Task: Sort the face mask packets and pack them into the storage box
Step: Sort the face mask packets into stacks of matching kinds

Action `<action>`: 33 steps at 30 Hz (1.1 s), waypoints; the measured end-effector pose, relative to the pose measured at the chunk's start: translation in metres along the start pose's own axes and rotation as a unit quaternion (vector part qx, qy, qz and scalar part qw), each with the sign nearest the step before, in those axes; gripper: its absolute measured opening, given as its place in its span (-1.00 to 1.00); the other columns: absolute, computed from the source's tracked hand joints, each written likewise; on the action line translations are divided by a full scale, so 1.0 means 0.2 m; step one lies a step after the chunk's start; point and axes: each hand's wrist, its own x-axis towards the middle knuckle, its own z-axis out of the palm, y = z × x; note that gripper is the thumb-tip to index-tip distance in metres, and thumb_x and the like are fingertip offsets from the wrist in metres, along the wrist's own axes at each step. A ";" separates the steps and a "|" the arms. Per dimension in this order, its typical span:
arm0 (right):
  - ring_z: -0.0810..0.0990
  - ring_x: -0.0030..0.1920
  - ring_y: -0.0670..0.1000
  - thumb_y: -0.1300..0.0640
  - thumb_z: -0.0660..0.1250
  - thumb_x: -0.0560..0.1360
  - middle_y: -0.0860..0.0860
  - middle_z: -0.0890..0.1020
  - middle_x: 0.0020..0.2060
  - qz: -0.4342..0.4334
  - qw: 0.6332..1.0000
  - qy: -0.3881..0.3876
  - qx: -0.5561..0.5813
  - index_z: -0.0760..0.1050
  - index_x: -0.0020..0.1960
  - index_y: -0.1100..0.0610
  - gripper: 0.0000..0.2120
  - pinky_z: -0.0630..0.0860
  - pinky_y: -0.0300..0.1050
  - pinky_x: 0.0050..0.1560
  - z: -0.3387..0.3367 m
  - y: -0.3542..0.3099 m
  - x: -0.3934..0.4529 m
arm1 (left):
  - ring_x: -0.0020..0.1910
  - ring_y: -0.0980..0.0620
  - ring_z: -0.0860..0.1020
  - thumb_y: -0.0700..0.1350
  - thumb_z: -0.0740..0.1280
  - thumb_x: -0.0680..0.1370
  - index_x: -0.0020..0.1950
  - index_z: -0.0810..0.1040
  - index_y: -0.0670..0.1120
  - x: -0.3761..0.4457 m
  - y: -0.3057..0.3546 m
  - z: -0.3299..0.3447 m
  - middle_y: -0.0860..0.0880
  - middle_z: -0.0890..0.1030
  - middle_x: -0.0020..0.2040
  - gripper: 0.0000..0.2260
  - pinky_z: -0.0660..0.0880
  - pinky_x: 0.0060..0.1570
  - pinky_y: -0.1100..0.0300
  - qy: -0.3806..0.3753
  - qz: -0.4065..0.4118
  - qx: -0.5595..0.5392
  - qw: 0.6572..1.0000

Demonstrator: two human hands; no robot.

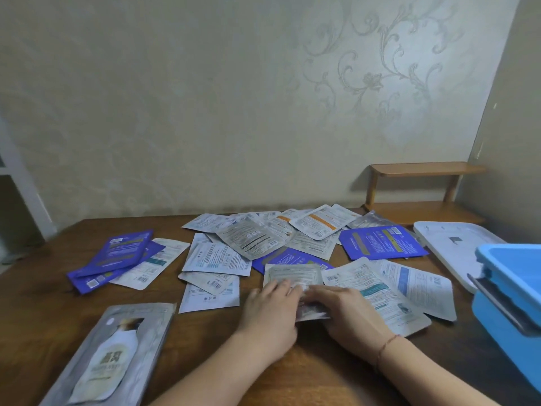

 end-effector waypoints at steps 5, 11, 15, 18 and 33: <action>0.54 0.23 -0.05 0.19 0.36 0.48 -0.09 0.61 0.19 0.081 0.991 0.109 0.011 0.53 0.27 -0.03 -0.62 0.40 -0.26 0.20 0.01 0.08 0.01 | 0.53 0.02 0.23 -0.18 0.10 0.67 0.57 0.18 0.13 -0.08 -0.06 -0.04 0.06 0.22 0.58 -0.52 0.30 0.43 0.08 0.059 0.003 -0.031 0.998; 0.58 0.20 -0.01 0.03 0.63 0.25 0.08 0.58 0.22 0.188 0.811 0.087 0.547 0.39 0.40 0.10 -0.21 0.54 -0.06 0.19 -0.08 -0.02 0.07 | -0.30 0.28 0.59 0.00 0.21 0.62 -0.07 0.65 0.08 -0.32 -0.14 -0.26 0.25 0.63 -0.34 -0.78 0.40 -0.23 0.47 0.126 -0.091 -0.576 0.803; 0.65 0.02 0.28 0.06 0.56 0.34 0.34 0.63 0.09 0.145 0.736 -0.015 0.661 0.57 0.17 0.32 -0.49 0.60 0.26 0.00 -0.05 -0.22 0.14 | 0.01 -0.05 0.66 0.11 0.33 0.48 0.17 0.59 -0.06 -0.42 -0.22 -0.24 -0.14 0.70 0.07 -0.64 0.54 0.12 -0.02 0.052 -0.163 -0.755 0.633; 0.60 0.06 0.37 0.16 0.45 0.45 0.39 0.61 0.08 0.163 0.768 -0.010 0.619 0.58 0.14 0.35 -0.66 0.43 0.43 0.16 -0.01 -0.28 0.20 | 0.14 -0.02 0.63 0.10 0.47 0.44 0.22 0.58 0.01 -0.47 -0.33 -0.27 -0.07 0.67 0.15 -0.61 0.48 0.27 -0.11 0.111 -0.188 -0.736 0.641; 0.49 -0.56 -0.17 0.11 0.57 0.34 0.02 0.64 -0.30 0.120 0.927 -0.133 0.330 0.65 0.03 0.09 -0.72 0.41 -0.28 -0.55 0.35 -1.00 0.74 | -0.14 0.17 0.63 -0.17 0.42 0.54 -0.03 0.69 0.07 -1.11 -0.94 -0.18 0.13 0.69 -0.16 -0.86 0.47 -0.12 0.41 0.264 -0.258 -0.425 0.826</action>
